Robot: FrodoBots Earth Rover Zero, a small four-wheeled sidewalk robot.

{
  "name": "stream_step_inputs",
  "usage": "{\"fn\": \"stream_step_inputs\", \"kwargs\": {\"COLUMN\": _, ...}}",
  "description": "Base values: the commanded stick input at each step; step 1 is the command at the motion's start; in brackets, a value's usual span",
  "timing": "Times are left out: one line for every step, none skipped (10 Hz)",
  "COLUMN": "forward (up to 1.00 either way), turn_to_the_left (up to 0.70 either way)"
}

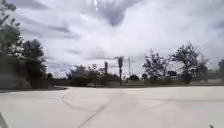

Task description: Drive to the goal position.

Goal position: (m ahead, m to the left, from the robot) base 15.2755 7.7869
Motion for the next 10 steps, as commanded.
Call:
{"fn": "stream_step_inputs", "kwargs": {"forward": 0.85, "turn_to_the_left": 0.27}}
{"fn": "stream_step_inputs", "kwargs": {"forward": 0.85, "turn_to_the_left": 0.34}}
{"fn": "stream_step_inputs", "kwargs": {"forward": 0.85, "turn_to_the_left": 0.05}}
{"fn": "stream_step_inputs", "kwargs": {"forward": 0.85, "turn_to_the_left": 0.0}}
{"fn": "stream_step_inputs", "kwargs": {"forward": 0.85, "turn_to_the_left": 0.0}}
{"fn": "stream_step_inputs", "kwargs": {"forward": 0.85, "turn_to_the_left": 0.0}}
{"fn": "stream_step_inputs", "kwargs": {"forward": 0.85, "turn_to_the_left": 0.0}}
{"fn": "stream_step_inputs", "kwargs": {"forward": 0.85, "turn_to_the_left": 0.0}}
{"fn": "stream_step_inputs", "kwargs": {"forward": 0.85, "turn_to_the_left": 0.0}}
{"fn": "stream_step_inputs", "kwargs": {"forward": 0.85, "turn_to_the_left": 0.0}}
